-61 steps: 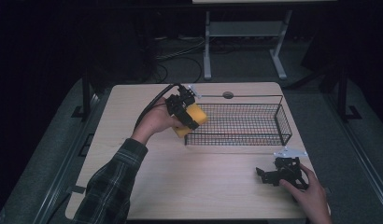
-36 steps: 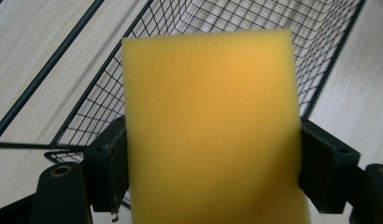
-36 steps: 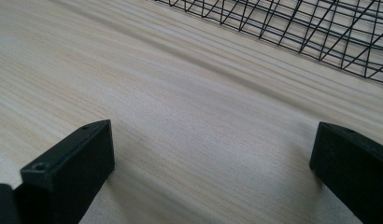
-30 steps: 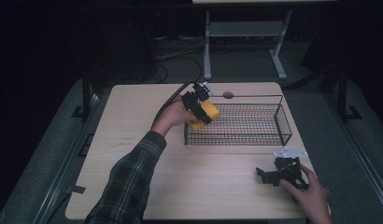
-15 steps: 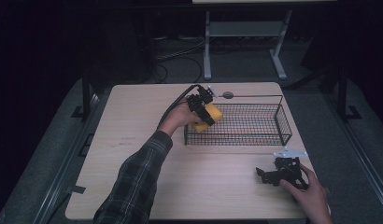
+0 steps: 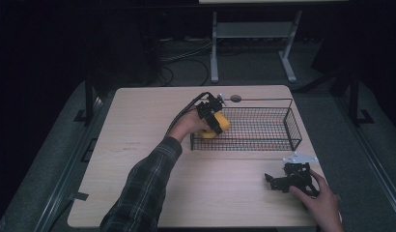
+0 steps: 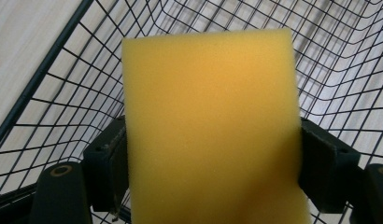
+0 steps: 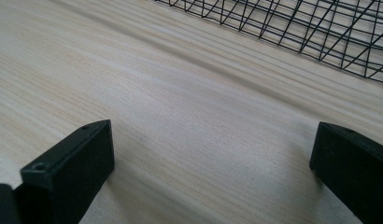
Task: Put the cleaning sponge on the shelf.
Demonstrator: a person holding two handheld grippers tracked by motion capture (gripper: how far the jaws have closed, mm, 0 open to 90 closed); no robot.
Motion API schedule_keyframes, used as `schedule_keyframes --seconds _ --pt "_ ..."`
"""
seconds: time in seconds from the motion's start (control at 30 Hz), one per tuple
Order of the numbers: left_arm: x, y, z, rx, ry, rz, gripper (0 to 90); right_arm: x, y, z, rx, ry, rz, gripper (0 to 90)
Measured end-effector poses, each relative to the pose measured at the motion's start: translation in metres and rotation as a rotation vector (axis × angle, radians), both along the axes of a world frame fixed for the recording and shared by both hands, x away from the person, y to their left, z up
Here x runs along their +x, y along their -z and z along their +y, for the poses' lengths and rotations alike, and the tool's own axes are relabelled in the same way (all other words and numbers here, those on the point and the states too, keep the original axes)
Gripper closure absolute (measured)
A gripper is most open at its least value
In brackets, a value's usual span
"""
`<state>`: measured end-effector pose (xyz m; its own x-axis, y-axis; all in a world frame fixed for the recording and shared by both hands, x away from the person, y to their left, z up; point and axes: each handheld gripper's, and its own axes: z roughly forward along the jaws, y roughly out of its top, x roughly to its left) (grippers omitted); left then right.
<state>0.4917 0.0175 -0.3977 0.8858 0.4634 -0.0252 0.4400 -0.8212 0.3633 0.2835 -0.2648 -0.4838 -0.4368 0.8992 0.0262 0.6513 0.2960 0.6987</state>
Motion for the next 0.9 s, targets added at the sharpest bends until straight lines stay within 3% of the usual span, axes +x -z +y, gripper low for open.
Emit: schedule_keyframes --seconds 0.9 --pt "0.0014 -0.0046 0.0057 -0.007 -0.022 -0.009 18.6 0.0001 0.0002 0.0000 0.001 0.000 -0.001 0.0"
